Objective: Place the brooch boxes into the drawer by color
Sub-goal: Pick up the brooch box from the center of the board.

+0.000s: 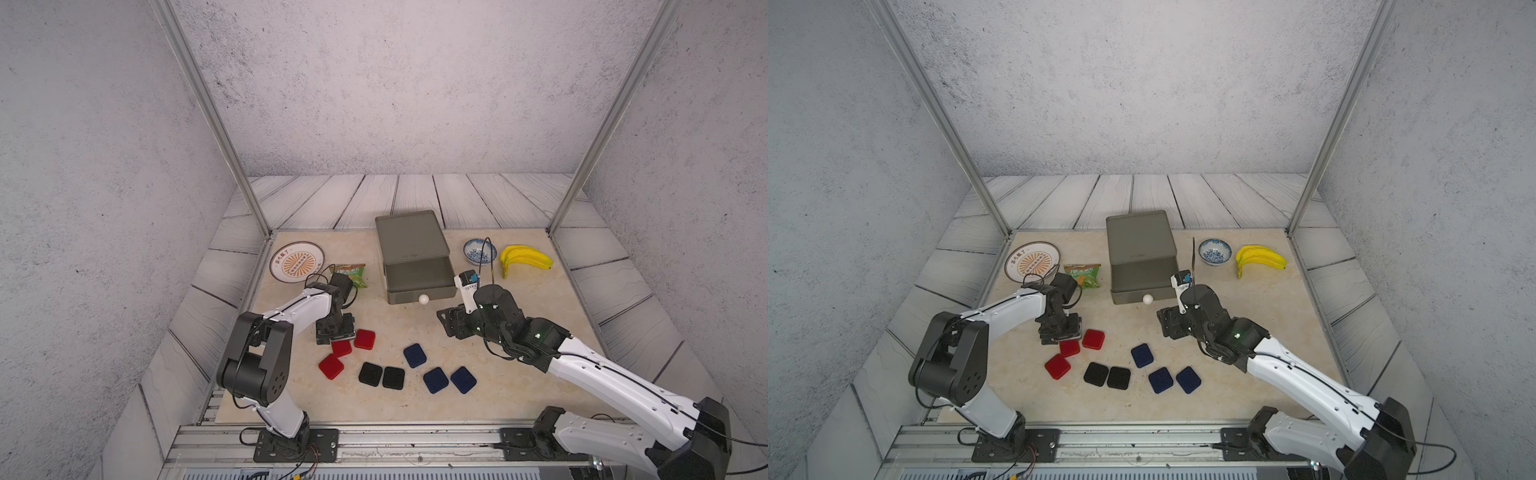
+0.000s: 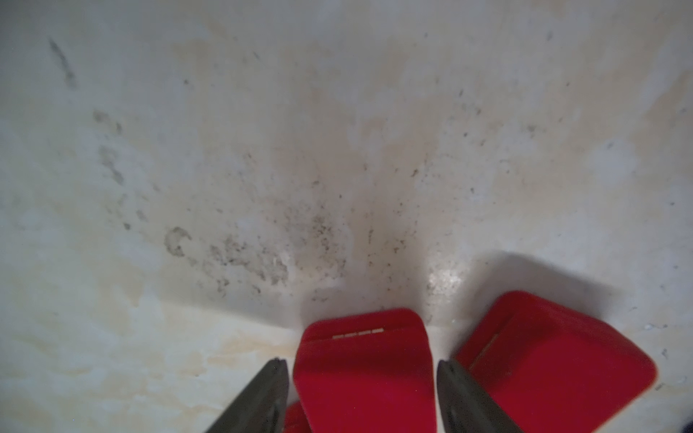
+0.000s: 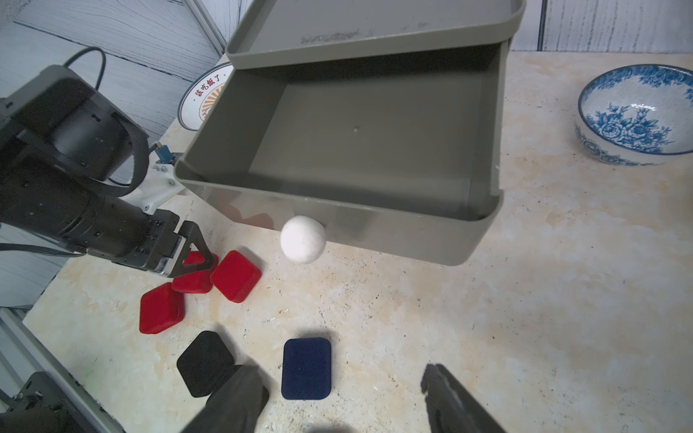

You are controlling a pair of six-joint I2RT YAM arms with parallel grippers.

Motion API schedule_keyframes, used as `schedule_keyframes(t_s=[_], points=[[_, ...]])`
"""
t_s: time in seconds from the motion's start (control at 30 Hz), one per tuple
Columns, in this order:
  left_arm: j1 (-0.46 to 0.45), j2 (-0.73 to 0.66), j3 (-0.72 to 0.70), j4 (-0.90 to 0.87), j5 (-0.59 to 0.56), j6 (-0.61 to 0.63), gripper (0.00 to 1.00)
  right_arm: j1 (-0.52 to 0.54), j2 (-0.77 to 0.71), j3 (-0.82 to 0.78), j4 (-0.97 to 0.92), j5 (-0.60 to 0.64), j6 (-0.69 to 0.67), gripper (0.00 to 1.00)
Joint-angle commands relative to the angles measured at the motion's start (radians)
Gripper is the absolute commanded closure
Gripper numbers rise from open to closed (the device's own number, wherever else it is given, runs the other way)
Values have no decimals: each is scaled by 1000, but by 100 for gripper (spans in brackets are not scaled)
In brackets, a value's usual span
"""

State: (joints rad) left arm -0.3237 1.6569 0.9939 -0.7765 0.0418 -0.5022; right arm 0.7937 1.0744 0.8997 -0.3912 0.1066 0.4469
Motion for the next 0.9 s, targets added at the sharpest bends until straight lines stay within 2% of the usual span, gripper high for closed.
schedule_keyframes(t_s=[0.0,0.27,0.37,0.53,0.6,0.73,0.87], points=[[-6,15,-14,-10,-3,-7,38,1,-18,-11,-12,18,-14,26],[-8,28,-29,2,-5,-3,45,1,-19,-12,-15,24,-14,26],[-8,43,-24,-1,-14,0,37,1,-18,-12,-20,25,-14,26],[-8,57,-13,-6,-18,2,36,1,-20,-12,-22,27,-13,26],[-8,52,-12,-5,-21,3,40,2,-24,-13,-25,28,-11,26],[-8,42,-8,-9,-25,7,57,1,-25,-12,-24,31,-10,26],[-10,0,30,-35,-28,12,58,2,-25,-3,-22,26,-11,26]])
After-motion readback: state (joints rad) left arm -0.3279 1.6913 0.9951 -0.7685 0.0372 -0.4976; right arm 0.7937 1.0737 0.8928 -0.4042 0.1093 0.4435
